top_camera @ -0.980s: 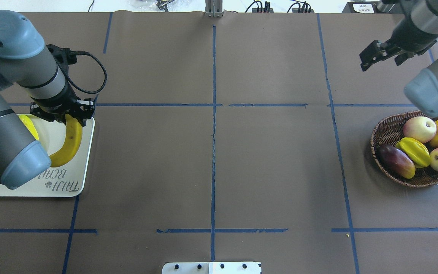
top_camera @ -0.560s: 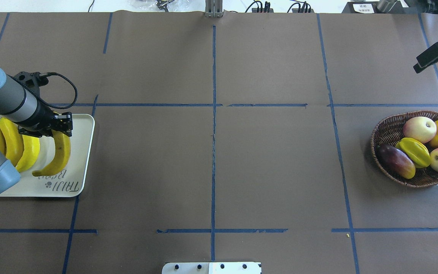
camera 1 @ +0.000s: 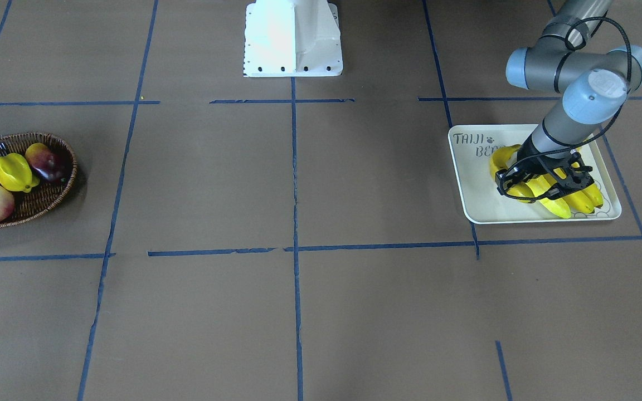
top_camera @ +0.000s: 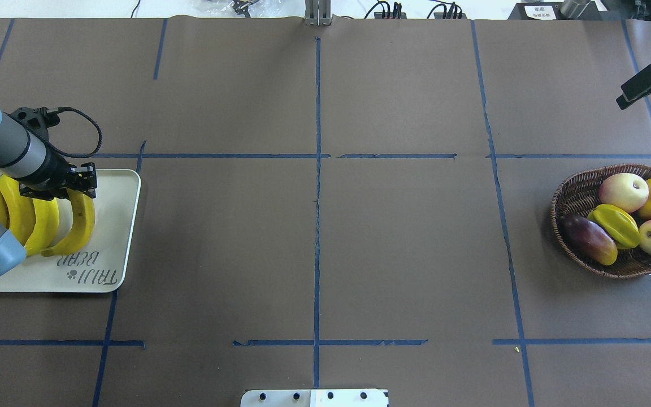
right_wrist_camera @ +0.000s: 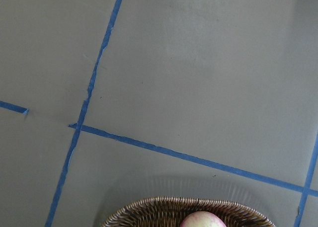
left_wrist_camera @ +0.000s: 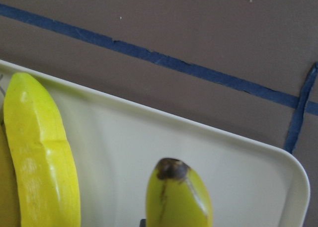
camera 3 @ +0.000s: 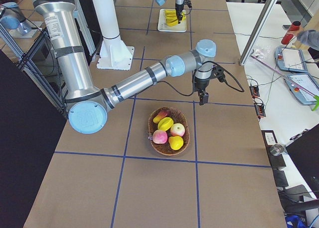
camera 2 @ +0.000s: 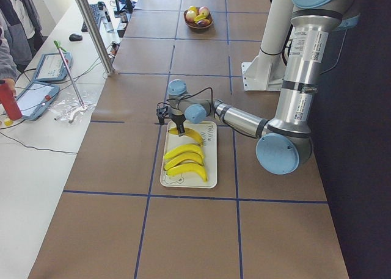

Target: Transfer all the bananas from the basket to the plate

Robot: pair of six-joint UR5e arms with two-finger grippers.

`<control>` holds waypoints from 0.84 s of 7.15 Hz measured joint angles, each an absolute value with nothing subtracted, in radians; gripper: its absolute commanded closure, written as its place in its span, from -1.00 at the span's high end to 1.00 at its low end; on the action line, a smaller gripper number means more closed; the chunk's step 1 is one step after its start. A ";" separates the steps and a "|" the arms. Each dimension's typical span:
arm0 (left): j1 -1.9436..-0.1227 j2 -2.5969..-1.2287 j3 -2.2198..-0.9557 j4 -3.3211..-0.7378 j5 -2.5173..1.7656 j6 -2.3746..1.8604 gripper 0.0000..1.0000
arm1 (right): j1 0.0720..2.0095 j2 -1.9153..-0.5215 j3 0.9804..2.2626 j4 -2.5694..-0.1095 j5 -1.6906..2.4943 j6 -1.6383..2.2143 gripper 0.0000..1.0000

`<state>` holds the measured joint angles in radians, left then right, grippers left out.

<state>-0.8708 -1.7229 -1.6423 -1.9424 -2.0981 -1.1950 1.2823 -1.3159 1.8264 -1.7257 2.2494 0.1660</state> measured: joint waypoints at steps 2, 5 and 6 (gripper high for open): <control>-0.872 -1.720 -1.593 -2.005 -2.097 -1.191 0.44 | 1.282 -1.314 1.826 -1.726 2.249 0.167 1.00; -0.908 -1.722 -1.601 -2.016 -2.108 -1.175 1.00 | 1.282 -1.312 1.827 -1.725 2.248 0.167 1.00; -0.967 -1.724 -1.617 -2.002 -2.156 -1.135 1.00 | 1.282 -1.310 1.827 -1.725 2.246 0.167 1.00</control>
